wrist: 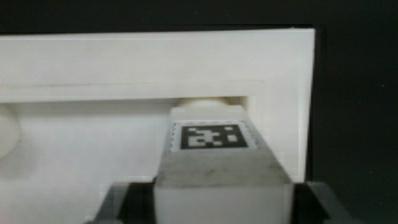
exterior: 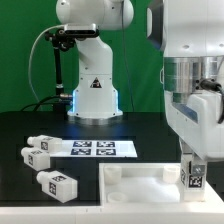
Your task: Assemble one leg
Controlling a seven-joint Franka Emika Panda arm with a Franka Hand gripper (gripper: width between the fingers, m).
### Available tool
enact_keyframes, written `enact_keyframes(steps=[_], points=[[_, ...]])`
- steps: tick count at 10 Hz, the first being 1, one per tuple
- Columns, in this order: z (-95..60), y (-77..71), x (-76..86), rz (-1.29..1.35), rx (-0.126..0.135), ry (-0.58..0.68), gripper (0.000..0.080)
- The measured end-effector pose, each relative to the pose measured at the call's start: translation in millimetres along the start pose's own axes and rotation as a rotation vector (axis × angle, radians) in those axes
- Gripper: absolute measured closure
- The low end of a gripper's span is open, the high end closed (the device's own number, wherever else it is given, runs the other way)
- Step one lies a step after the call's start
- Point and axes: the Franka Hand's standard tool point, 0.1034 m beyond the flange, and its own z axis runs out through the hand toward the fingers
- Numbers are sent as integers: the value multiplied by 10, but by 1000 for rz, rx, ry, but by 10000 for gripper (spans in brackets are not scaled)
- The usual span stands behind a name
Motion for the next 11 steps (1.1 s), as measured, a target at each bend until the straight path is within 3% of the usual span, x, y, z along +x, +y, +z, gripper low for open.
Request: enact_keyframes(steps=[6,10,11], points=[[-5,-10,32,382,-3,-55,514],[4,-2,32,361,2,-58,514],[-13,-11,17,359,5,-60,332]])
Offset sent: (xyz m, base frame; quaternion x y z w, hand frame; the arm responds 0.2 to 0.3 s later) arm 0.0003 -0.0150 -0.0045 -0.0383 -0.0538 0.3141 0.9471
